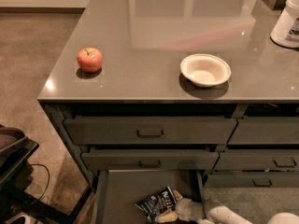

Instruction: Pick blue chip bag from bottom drawer and place on counter

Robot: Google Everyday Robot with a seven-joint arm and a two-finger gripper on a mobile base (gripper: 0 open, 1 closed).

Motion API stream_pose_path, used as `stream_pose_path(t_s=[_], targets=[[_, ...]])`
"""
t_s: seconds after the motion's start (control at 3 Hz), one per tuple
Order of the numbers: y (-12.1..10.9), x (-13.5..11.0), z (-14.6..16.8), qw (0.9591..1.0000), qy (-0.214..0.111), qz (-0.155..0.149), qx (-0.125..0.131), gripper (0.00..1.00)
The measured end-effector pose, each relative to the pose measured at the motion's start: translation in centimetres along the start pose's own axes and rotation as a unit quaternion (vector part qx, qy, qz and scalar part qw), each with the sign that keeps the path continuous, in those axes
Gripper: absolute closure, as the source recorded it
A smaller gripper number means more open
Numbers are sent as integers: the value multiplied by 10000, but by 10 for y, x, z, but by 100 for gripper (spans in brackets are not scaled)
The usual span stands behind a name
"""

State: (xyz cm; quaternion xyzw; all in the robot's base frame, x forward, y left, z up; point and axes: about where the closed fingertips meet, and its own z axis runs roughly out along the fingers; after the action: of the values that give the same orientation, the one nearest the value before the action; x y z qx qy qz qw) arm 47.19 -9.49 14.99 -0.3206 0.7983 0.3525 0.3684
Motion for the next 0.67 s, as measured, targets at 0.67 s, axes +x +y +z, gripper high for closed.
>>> stream_pose_path(t_s=[0.67], targets=[[8, 11, 16, 10000, 66, 60, 6, 18]])
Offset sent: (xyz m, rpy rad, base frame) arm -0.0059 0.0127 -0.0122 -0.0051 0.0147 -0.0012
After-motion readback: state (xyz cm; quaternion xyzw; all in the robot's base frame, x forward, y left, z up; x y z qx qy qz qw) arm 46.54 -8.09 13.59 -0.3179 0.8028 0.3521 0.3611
